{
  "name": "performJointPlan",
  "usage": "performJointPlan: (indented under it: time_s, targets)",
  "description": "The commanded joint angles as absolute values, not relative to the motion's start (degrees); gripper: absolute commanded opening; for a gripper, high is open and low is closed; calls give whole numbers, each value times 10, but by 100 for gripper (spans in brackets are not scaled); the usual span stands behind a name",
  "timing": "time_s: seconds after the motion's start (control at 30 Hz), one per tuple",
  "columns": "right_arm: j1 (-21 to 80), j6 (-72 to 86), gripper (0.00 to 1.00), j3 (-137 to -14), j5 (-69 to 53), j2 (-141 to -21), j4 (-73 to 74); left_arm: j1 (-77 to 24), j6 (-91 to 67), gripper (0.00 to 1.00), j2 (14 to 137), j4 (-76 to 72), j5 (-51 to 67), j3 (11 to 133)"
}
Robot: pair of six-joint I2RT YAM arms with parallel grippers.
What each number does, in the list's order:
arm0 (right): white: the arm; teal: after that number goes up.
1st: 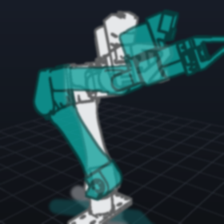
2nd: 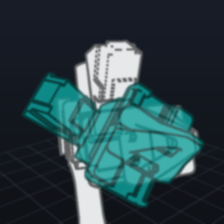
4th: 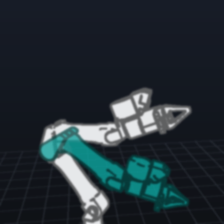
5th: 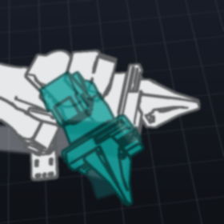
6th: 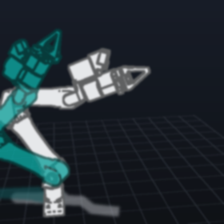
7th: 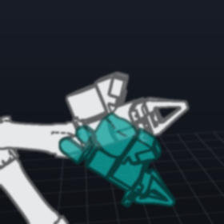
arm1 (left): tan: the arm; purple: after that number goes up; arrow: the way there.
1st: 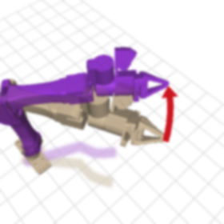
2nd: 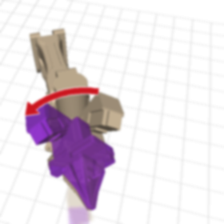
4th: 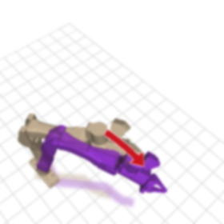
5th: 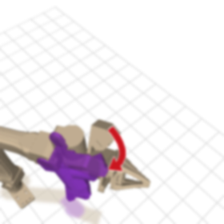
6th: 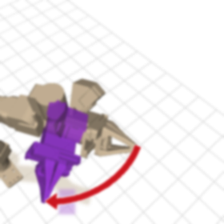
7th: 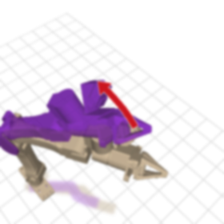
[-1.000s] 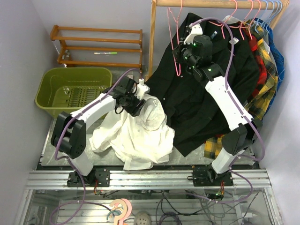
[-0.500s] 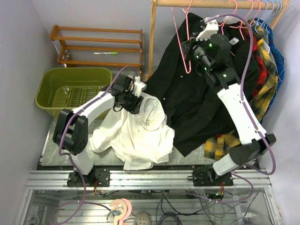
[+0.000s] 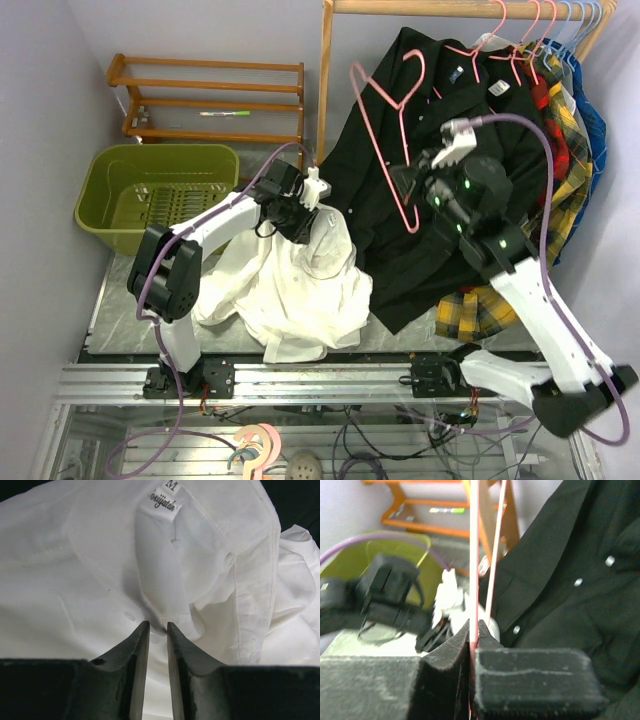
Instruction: Place the shirt on the hanger
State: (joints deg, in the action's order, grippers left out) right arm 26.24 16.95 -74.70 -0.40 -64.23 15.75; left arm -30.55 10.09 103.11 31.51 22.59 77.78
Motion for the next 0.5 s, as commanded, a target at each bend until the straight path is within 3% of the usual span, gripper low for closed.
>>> performJointPlan:
  time_s: [0.0,0.1,0.17,0.2,0.27,0.37,0.4,0.47]
  targets:
    - [280,213,0,-646,-25,-519,149,-305,104,28,1037,314,229,801]
    - [291,236,0,-582,-57,-436,178,-305,101,8,1028,307,191,800]
    - [295,245,0,-538,-83,-401,203,-305,100,9,1022,300,156,797]
    - [295,249,0,-528,-92,-390,216,-306,98,16,1019,296,141,796]
    - [295,253,0,-517,-106,-378,240,-306,100,42,1019,295,128,797]
    - [295,259,0,-506,-106,-360,262,-306,97,66,1022,301,130,803]
    - [295,260,0,-505,-106,-355,272,-306,97,70,1024,302,133,807]
    - [295,256,0,-506,-109,-347,292,-306,97,69,1026,306,144,812]
